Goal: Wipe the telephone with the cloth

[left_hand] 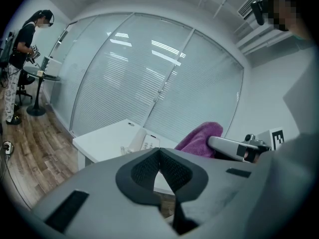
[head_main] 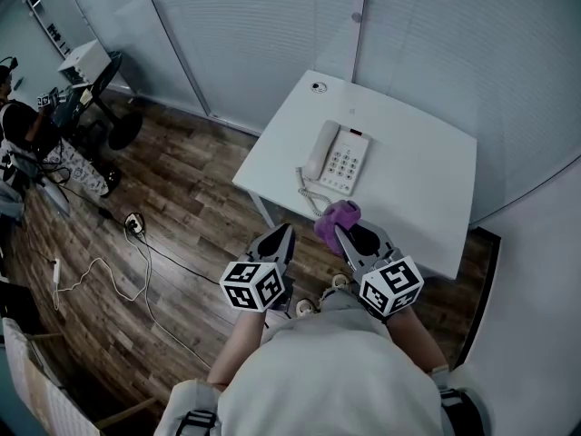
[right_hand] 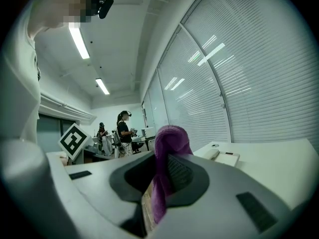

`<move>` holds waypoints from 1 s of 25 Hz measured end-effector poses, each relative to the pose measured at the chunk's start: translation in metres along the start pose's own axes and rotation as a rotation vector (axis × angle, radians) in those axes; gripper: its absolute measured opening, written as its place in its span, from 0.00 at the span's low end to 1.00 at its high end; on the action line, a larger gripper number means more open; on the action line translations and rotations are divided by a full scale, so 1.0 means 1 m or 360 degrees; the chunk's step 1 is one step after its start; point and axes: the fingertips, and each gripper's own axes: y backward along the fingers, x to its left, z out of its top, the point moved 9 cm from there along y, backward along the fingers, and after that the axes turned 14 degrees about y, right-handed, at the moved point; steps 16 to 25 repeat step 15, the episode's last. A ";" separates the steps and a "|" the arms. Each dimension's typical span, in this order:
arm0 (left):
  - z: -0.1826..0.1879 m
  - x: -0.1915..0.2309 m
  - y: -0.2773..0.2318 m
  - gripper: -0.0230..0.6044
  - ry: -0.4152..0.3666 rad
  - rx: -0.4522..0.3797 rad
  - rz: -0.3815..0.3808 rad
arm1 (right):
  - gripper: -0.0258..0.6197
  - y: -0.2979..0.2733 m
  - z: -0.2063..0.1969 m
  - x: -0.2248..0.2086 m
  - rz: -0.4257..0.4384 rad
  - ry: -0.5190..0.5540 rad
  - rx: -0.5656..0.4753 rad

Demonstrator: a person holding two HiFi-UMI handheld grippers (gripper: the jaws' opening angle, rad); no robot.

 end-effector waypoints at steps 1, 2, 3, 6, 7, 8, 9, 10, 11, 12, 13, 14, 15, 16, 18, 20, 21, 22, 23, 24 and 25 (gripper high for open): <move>0.000 0.000 0.000 0.07 0.0002 0.0002 -0.0001 | 0.14 0.000 0.000 0.000 0.0000 0.0001 -0.0002; 0.000 0.000 0.001 0.07 0.0003 0.0005 -0.0001 | 0.14 0.000 0.000 0.001 0.0000 0.0002 -0.0003; -0.001 0.001 0.001 0.07 0.0004 0.0009 -0.0001 | 0.14 0.000 0.000 0.001 -0.0001 0.0003 -0.0003; 0.000 0.001 0.000 0.07 0.0007 0.0016 -0.0005 | 0.14 -0.002 -0.001 0.001 0.0003 0.0005 -0.0003; 0.000 0.001 0.000 0.07 0.0009 0.0018 -0.0006 | 0.14 -0.003 -0.001 0.001 0.0006 0.0006 -0.0002; 0.001 0.002 0.000 0.07 0.0009 0.0019 -0.0008 | 0.14 -0.003 -0.001 0.001 0.0010 0.0008 0.0000; 0.001 0.002 0.000 0.07 0.0007 0.0020 -0.0011 | 0.14 -0.003 -0.001 0.001 0.0013 0.0011 0.0001; 0.001 0.002 0.000 0.07 0.0005 0.0020 -0.0013 | 0.14 -0.003 -0.001 0.002 0.0015 0.0016 0.0002; 0.001 0.002 0.000 0.07 0.0004 0.0020 -0.0013 | 0.14 -0.004 -0.001 0.002 0.0015 0.0020 0.0002; 0.002 0.003 0.001 0.07 0.0004 0.0019 -0.0012 | 0.14 -0.004 0.000 0.002 0.0015 0.0023 0.0002; 0.002 0.003 0.001 0.07 0.0008 0.0017 -0.0011 | 0.14 -0.004 0.000 0.003 0.0014 0.0025 0.0002; 0.002 0.004 0.001 0.07 0.0012 0.0014 -0.0010 | 0.14 -0.004 0.000 0.003 0.0013 0.0028 0.0002; 0.003 0.004 0.002 0.07 0.0018 0.0011 -0.0009 | 0.14 -0.005 0.001 0.004 0.0013 0.0030 0.0002; 0.003 0.004 0.002 0.07 0.0018 0.0011 -0.0009 | 0.14 -0.005 0.001 0.004 0.0013 0.0030 0.0002; 0.003 0.004 0.002 0.07 0.0018 0.0011 -0.0009 | 0.14 -0.005 0.001 0.004 0.0013 0.0030 0.0002; 0.003 0.004 0.002 0.07 0.0018 0.0011 -0.0009 | 0.14 -0.005 0.001 0.004 0.0013 0.0030 0.0002; 0.003 0.004 0.002 0.07 0.0018 0.0011 -0.0009 | 0.14 -0.005 0.001 0.004 0.0013 0.0030 0.0002; 0.003 0.004 0.002 0.07 0.0018 0.0011 -0.0009 | 0.14 -0.005 0.001 0.004 0.0013 0.0030 0.0002; 0.003 0.004 0.002 0.07 0.0018 0.0011 -0.0009 | 0.14 -0.005 0.001 0.004 0.0013 0.0030 0.0002; 0.003 0.004 0.002 0.07 0.0018 0.0011 -0.0009 | 0.14 -0.005 0.001 0.004 0.0013 0.0030 0.0002; 0.003 0.004 0.002 0.07 0.0018 0.0011 -0.0009 | 0.14 -0.005 0.001 0.004 0.0013 0.0030 0.0002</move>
